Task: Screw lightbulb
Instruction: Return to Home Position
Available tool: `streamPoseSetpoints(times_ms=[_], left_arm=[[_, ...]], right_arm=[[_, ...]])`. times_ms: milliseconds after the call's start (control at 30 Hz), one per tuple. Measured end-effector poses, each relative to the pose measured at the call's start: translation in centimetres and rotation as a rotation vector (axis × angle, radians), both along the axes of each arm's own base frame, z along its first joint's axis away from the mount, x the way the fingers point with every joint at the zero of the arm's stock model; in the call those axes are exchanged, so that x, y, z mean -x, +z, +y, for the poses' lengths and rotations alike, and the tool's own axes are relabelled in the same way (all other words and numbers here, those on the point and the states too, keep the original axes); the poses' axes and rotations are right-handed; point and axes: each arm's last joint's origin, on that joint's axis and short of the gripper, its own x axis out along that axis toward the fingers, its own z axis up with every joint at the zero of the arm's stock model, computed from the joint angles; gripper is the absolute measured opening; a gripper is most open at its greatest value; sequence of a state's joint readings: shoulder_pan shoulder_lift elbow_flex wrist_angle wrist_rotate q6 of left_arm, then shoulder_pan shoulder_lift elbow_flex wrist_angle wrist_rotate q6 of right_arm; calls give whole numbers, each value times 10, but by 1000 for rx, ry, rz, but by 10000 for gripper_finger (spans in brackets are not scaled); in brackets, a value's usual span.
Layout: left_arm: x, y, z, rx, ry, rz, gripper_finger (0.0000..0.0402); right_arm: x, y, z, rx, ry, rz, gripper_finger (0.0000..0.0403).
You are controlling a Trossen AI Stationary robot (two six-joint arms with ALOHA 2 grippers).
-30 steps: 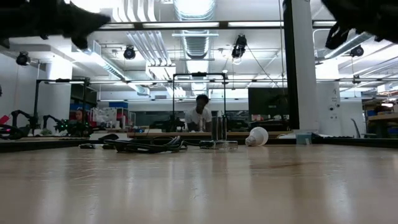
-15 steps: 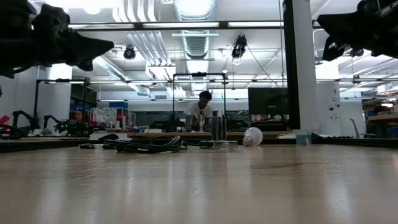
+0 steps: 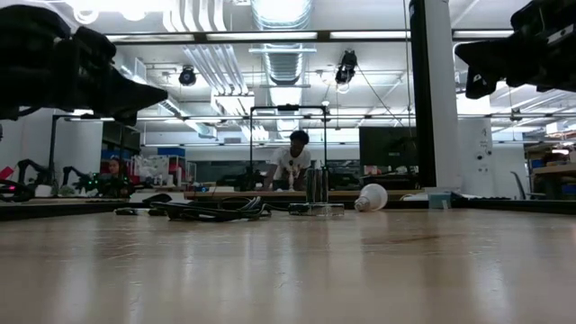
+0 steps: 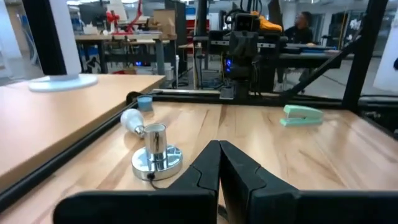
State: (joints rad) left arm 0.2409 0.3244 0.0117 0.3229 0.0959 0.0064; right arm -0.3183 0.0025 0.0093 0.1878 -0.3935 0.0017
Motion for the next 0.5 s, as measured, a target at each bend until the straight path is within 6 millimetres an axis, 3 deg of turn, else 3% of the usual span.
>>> streamPoseSetpoints(times_ms=[500], left_arm=[[-1,6,0,85,2,-49,0]], right_arm=[[0,0,0,-23,4,-1,0]])
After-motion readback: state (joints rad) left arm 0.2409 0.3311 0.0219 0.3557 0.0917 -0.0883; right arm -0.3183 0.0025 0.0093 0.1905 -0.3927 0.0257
